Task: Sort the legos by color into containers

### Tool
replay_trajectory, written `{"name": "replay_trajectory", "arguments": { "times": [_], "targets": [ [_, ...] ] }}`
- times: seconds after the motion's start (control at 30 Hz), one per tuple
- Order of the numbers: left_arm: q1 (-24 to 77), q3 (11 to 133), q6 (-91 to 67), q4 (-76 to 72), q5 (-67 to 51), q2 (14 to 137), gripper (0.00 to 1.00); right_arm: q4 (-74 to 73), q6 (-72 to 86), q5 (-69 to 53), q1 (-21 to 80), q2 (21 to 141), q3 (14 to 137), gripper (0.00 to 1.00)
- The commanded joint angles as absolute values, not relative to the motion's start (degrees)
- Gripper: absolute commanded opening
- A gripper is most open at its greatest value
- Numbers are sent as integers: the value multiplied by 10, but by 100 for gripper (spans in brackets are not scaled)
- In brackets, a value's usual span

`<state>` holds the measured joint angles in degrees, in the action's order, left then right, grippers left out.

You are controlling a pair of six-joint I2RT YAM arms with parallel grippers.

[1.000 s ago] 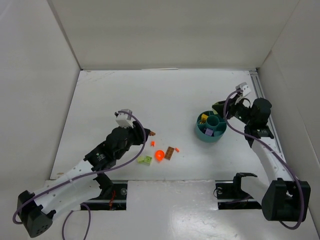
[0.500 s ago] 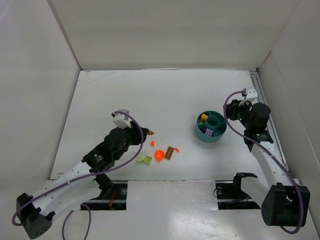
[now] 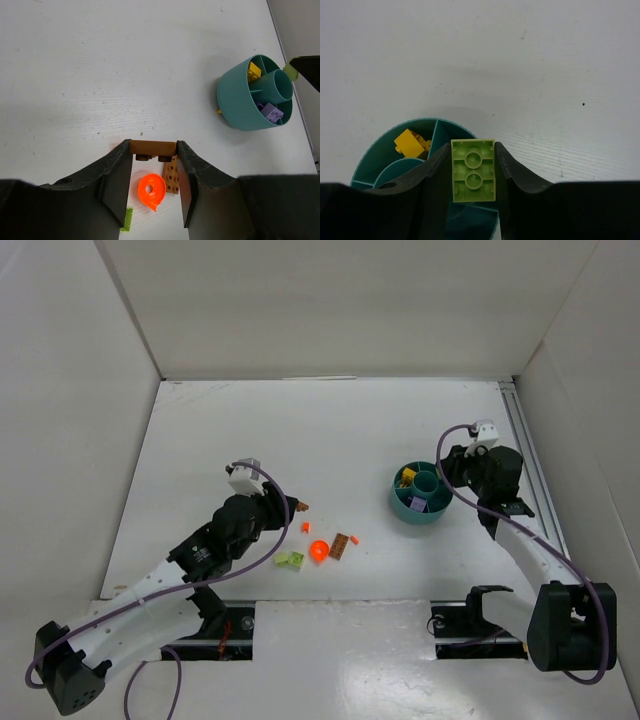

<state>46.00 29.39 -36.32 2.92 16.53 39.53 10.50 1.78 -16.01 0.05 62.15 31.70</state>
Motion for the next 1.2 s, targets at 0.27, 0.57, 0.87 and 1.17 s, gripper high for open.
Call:
{"name": "replay_trajectory", "arguments": {
  "times": [0.27, 0.57, 0.87, 1.17],
  "targets": [
    [461, 315, -367, 20, 171, 392, 10, 139, 34, -142, 25, 621, 301, 12],
    [461, 309, -367, 25, 166, 387, 10, 139, 40, -137, 41, 615, 301, 21],
    [461, 315, -356, 25, 166, 381, 10, 113, 45, -125, 47, 579, 307, 40],
    [461, 320, -345, 14, 156, 398, 10, 96, 45, -113, 63, 550, 312, 47]
  ]
}}
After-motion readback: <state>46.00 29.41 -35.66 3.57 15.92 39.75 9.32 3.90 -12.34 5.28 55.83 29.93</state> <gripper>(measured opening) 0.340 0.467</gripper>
